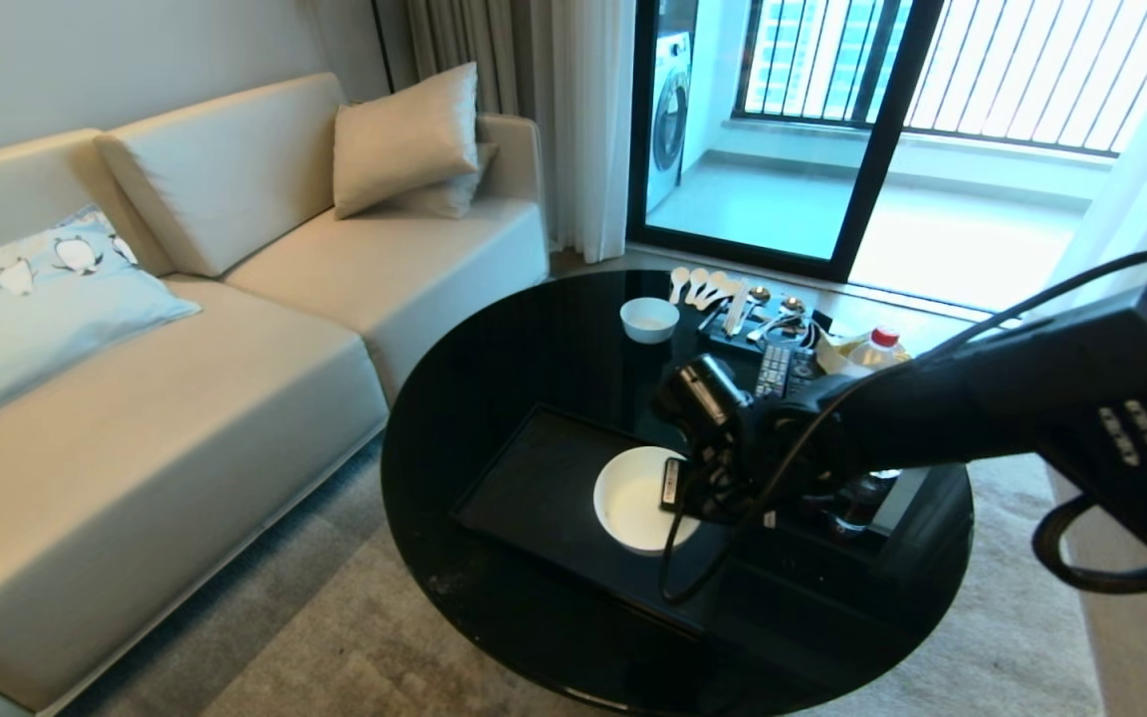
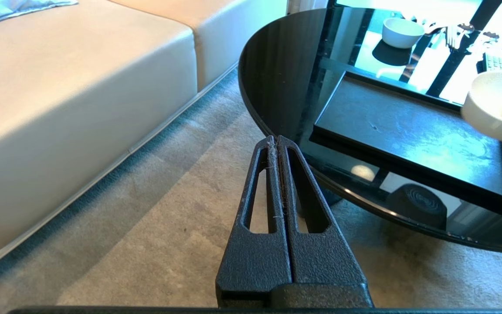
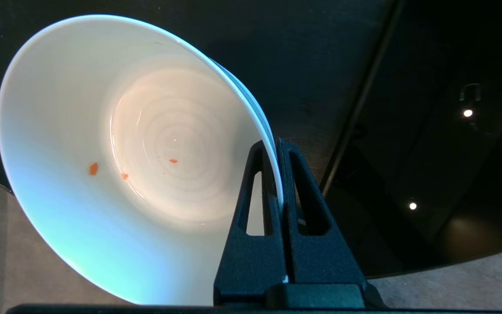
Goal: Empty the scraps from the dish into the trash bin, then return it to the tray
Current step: Put the bowl back to the table
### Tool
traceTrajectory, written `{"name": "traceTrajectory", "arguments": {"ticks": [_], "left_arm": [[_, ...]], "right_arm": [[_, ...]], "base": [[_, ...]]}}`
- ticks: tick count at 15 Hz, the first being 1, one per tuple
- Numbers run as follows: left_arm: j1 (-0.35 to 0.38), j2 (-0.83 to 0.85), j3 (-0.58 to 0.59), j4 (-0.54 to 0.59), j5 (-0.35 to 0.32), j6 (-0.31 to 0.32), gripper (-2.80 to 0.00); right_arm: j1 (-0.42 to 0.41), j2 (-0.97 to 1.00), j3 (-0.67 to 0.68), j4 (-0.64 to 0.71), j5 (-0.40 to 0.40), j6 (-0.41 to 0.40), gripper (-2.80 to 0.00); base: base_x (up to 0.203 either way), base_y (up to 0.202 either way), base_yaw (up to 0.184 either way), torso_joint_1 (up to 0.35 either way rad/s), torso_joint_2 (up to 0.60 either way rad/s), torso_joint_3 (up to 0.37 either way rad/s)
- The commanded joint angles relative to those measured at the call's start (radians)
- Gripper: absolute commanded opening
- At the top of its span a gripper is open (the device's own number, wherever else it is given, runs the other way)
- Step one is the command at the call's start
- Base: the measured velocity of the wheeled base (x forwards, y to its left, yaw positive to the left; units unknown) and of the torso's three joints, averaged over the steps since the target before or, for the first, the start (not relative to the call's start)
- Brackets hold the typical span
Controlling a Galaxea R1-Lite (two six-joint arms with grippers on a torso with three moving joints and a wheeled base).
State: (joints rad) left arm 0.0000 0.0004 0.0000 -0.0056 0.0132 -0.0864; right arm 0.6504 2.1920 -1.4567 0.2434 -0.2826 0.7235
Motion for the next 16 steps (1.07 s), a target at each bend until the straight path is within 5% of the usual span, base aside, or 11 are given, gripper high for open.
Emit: {"name": "traceTrajectory", "arguments": {"ticks": [1, 9, 16], "left_arm": [[0.0, 0.0, 0.0, -0.001, 0.001, -0.001, -2.8], [0.0, 0.0, 0.0, -0.001, 0.001, -0.001, -2.8], [0.0, 0.0, 0.0, -0.001, 0.001, -0.001, -2.8]], "right_arm": [[-0.006, 0.081, -0.027, -0.002, 0.027, 0.032, -2.8], [-0.116, 0.181, -0.133, -0.003, 0.049, 0.091, -2.8], [-0.121, 0.26, -0.163, -0.033, 0.047, 0.134, -2.8]], "base": [[0.0, 0.0, 0.0, 0.0, 0.0, 0.0], [0.0, 0.0, 0.0, 0.0, 0.0, 0.0], [0.0, 0.0, 0.0, 0.0, 0.0, 0.0]]}}
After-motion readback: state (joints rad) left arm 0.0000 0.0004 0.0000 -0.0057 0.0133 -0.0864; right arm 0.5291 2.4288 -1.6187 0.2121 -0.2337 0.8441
